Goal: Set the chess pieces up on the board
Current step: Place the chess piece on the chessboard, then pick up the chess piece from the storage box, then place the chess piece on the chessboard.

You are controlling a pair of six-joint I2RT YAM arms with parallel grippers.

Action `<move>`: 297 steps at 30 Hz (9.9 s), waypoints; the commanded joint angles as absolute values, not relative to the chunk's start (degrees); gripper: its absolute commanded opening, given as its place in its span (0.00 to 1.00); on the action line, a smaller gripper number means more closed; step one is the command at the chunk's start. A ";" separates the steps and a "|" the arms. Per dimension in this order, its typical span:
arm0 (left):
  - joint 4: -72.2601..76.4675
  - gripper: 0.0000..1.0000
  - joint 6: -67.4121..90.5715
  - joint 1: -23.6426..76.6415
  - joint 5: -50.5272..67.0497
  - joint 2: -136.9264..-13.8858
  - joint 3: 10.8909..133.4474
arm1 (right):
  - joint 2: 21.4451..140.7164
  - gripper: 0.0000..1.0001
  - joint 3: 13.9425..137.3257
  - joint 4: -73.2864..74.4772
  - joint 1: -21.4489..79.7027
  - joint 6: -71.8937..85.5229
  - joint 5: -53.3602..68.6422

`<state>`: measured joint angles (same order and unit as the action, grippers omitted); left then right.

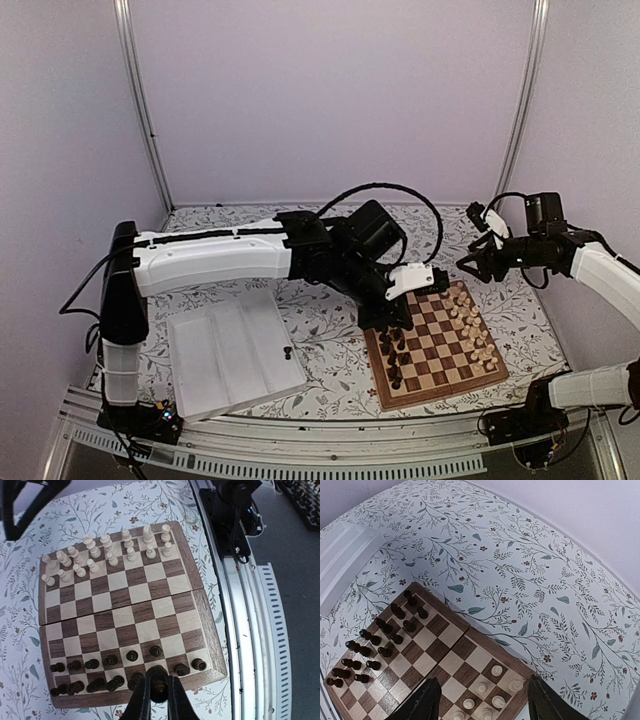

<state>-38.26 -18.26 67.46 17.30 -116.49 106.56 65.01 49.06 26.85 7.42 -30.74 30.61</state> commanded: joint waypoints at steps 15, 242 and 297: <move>-50.30 0.07 -19.06 71.96 14.93 -131.42 121.20 | 65.87 0.63 47.81 22.81 7.40 -27.56 23.73; 8.35 0.32 -7.61 65.22 3.69 -76.48 57.75 | 80.43 0.04 72.20 31.66 40.69 -32.23 52.91; 13.03 0.15 -10.83 64.96 3.63 -83.39 61.03 | 82.09 0.07 73.30 32.90 38.76 -32.17 59.67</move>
<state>13.98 -11.31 65.93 5.30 -83.64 61.01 81.82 71.64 32.10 38.92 -32.16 57.76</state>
